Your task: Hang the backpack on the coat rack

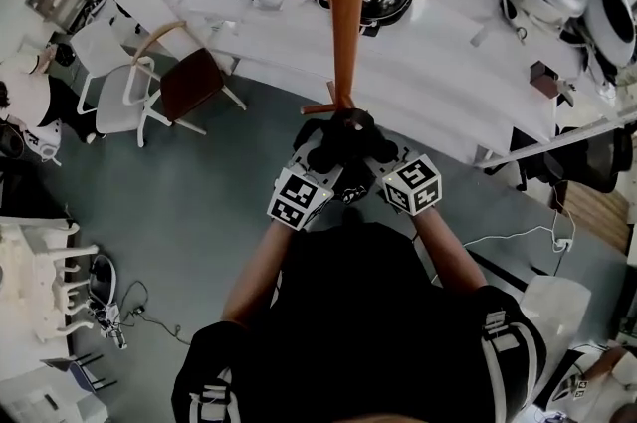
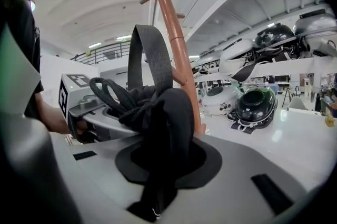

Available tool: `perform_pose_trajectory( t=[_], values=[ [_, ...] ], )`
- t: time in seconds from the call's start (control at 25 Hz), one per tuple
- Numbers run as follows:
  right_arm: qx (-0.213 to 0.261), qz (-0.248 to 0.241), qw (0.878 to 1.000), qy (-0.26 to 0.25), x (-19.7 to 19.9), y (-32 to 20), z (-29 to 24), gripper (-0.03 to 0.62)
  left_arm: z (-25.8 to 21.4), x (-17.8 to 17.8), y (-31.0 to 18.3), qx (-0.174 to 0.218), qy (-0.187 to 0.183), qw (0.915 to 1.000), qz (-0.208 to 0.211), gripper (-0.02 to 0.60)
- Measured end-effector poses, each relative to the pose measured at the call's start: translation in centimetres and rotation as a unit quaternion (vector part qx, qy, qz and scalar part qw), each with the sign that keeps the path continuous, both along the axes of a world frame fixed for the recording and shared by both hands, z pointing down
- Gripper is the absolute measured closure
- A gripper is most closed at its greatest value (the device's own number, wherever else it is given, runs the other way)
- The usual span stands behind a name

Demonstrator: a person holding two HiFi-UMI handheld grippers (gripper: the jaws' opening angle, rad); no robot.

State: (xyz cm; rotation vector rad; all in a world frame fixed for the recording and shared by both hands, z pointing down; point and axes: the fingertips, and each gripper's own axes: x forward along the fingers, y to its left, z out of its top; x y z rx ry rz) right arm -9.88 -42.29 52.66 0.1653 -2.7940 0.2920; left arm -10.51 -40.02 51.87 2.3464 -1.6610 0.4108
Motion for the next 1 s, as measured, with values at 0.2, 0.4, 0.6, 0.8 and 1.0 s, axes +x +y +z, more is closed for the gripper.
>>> perform_pose_trajectory(
  t=[0.2,0.4,0.6,0.8,1.0],
  values=[
    [-0.007,-0.019,1.0,0.007,-0.6,-1.2,0.7,0.511,0.6,-0.5,-1.2,-0.013,-0.006,0.9998,-0.01,0.491],
    [-0.003,-0.039,0.999,0.015,-1.0,-2.6,1.4,0.511,1.3,-1.0,-2.7,-0.02,-0.012,0.9993,-0.029,0.489],
    [-0.005,-0.057,0.998,0.019,-1.6,-3.2,2.4,0.511,2.3,-1.4,-3.2,-0.038,-0.021,0.998,-0.045,0.489],
    [-0.013,-0.069,0.997,0.019,-2.0,-3.5,3.2,0.511,3.2,-1.7,-3.4,-0.048,-0.022,0.9968,-0.06,0.488],
    [-0.016,-0.076,0.997,0.024,-2.0,-4.0,4.2,0.511,4.1,-1.7,-3.8,-0.059,-0.02,0.9956,-0.07,0.488]
  ],
)
